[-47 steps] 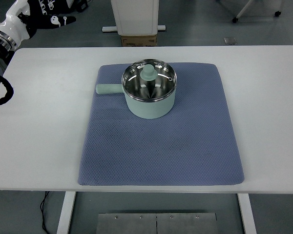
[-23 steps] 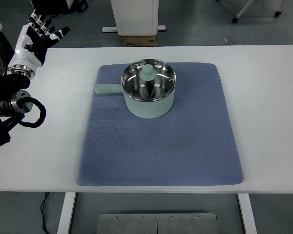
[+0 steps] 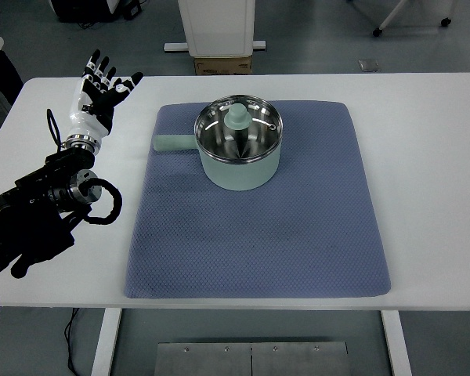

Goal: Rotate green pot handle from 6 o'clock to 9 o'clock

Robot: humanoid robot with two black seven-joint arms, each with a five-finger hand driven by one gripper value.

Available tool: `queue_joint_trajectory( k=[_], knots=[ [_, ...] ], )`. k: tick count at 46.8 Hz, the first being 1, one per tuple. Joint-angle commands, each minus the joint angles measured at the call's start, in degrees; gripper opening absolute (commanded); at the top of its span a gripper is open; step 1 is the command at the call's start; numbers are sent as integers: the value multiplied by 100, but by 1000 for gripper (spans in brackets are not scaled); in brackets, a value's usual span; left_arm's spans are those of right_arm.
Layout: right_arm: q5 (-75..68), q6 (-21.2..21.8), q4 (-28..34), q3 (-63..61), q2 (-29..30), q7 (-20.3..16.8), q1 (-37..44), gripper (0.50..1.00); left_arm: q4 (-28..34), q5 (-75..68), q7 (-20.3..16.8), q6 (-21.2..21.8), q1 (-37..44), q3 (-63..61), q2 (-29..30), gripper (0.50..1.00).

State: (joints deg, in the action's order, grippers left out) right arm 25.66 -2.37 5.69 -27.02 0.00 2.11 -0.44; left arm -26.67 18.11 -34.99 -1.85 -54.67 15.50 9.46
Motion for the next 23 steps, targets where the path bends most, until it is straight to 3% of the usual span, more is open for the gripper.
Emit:
queue_joint_trajectory(
  k=[1, 23],
  knots=[
    [0, 0, 3, -5, 0, 0, 0, 1000, 12, 9, -1, 0, 1, 6, -84, 1000],
    [0, 0, 3, 13, 0, -9, 0, 1000, 144, -9, -1, -70, -8, 217, -278, 1000]
  ],
)
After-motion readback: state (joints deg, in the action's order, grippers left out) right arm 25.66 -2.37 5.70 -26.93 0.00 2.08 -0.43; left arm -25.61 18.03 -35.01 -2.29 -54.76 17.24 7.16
